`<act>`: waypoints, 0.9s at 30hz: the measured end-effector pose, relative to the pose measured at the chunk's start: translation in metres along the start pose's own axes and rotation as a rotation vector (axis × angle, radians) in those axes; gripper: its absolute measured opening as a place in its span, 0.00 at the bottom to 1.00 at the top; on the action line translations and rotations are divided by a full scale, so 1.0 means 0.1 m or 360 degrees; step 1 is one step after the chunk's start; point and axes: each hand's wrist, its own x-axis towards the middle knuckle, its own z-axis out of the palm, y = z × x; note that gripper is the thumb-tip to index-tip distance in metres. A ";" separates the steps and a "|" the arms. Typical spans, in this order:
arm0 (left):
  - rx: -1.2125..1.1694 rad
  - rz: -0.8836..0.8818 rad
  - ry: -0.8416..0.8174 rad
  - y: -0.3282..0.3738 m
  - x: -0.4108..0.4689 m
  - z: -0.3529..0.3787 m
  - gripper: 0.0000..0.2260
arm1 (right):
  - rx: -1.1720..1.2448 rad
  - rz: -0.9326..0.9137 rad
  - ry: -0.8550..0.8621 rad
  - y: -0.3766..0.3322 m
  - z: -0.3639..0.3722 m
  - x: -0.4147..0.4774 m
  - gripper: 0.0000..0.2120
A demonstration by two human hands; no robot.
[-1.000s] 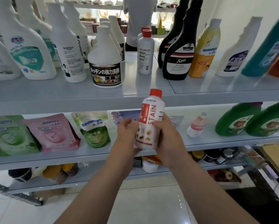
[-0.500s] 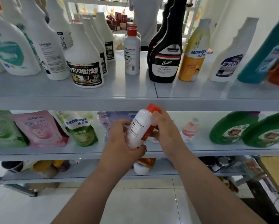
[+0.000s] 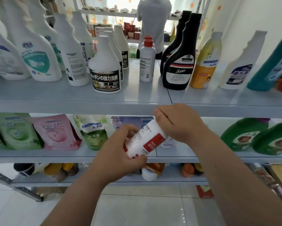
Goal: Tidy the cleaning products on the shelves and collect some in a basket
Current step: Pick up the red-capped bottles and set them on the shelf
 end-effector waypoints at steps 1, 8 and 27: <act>-0.0381 -0.0161 -0.0145 -0.06 0.00 -0.05 0.29 | 0.0073 -0.0043 0.0065 -0.04 0.01 0.01 0.17; -0.1487 -0.0398 -0.0657 -0.27 -0.05 -0.25 0.29 | 0.0678 -0.0040 0.0529 -0.38 0.25 0.13 0.20; -0.0768 -0.0015 -0.0075 0.19 1.00 -0.23 0.13 | 0.1773 0.0520 0.0871 -0.21 0.34 0.40 0.21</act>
